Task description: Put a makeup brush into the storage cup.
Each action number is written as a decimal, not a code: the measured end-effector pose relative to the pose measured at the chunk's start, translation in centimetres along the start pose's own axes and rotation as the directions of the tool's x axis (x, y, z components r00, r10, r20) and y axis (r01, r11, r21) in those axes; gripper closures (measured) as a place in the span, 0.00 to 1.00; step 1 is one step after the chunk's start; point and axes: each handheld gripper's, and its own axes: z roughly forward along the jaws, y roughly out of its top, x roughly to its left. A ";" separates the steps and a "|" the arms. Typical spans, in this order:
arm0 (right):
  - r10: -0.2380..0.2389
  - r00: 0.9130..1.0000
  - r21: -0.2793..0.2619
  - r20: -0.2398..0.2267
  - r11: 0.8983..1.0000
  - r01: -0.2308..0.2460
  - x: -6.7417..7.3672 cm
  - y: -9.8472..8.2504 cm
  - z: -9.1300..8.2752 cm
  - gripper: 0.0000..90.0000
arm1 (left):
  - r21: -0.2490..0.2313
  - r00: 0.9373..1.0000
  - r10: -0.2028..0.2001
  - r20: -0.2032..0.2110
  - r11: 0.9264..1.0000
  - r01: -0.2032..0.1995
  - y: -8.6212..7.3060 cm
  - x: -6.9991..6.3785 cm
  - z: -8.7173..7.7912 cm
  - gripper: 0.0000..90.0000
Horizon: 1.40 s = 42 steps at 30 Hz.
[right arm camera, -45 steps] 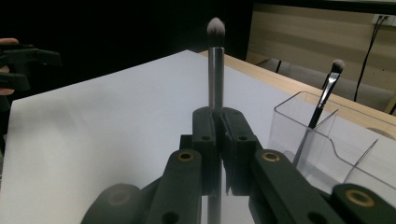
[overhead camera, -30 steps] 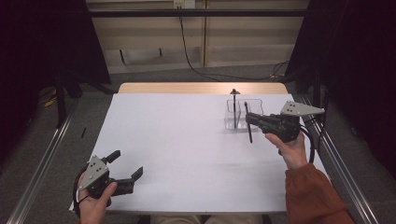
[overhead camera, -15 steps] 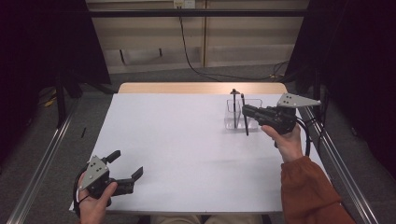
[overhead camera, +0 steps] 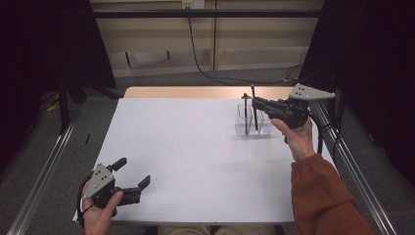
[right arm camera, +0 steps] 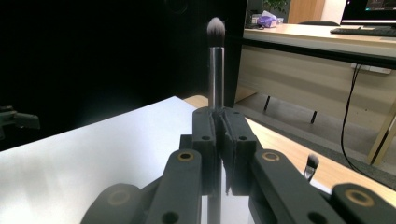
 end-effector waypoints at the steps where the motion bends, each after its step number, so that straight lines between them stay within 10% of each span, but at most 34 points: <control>1: 0.000 1.000 -0.003 0.000 1.000 0.000 0.0 0.1 0.2 0.94 | -0.001 1.000 0.000 0.000 1.000 0.000 0.0 0.0 0.0 0.02; 42: 0.028 0.993 -0.013 0.118 1.000 -0.027 -2.8 1.7 5.2 0.94 | 0.000 1.000 0.001 0.004 1.000 -0.001 0.0 0.1 0.0 0.02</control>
